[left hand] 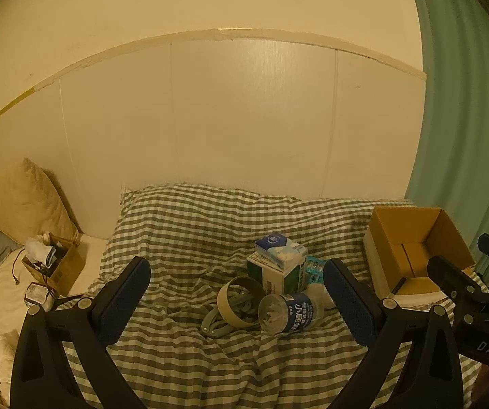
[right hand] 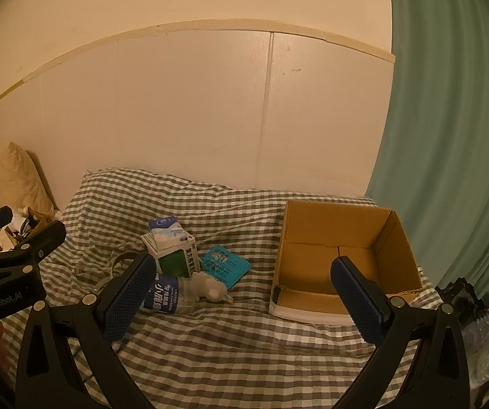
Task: Organize objects
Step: 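Move both tools toward the tape roll and water bottle on the bed, then grasp the beige tape roll with the left tool while the right tool grasps the blue-label bottle, then carry tape roll and bottle to the cardboard box and open both tools inside, then grasp the pale blue clip with the left tool while the right tool grasps the white plush toy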
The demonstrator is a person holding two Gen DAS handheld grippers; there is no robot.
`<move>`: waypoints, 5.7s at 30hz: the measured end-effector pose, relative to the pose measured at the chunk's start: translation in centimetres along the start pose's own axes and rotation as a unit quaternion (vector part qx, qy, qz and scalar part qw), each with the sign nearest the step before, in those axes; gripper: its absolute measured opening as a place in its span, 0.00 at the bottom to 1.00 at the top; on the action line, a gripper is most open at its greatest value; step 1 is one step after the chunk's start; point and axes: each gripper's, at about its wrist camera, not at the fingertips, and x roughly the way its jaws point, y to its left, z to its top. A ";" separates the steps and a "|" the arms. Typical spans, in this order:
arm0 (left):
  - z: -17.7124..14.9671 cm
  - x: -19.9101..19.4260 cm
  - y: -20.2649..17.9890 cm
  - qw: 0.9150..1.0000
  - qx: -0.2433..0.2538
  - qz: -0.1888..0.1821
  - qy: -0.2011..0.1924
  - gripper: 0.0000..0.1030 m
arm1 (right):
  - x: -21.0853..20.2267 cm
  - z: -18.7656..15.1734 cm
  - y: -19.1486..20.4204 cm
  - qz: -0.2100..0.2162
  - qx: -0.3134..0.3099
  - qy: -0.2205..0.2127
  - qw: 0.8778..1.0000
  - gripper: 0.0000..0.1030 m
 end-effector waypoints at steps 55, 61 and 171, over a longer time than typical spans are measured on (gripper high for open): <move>-6.3 16.6 4.8 0.982 0.015 -0.053 0.178 0.22 | 14.0 -4.7 5.7 0.092 -0.015 0.163 0.982 1.00; -4.6 15.2 7.5 0.987 0.029 -0.024 0.156 0.22 | 17.1 -4.9 6.8 0.114 -0.003 0.202 0.973 1.00; -3.7 16.2 6.4 0.981 0.047 -0.043 0.182 1.00 | 11.5 -2.3 4.4 0.044 -0.035 0.121 0.991 1.00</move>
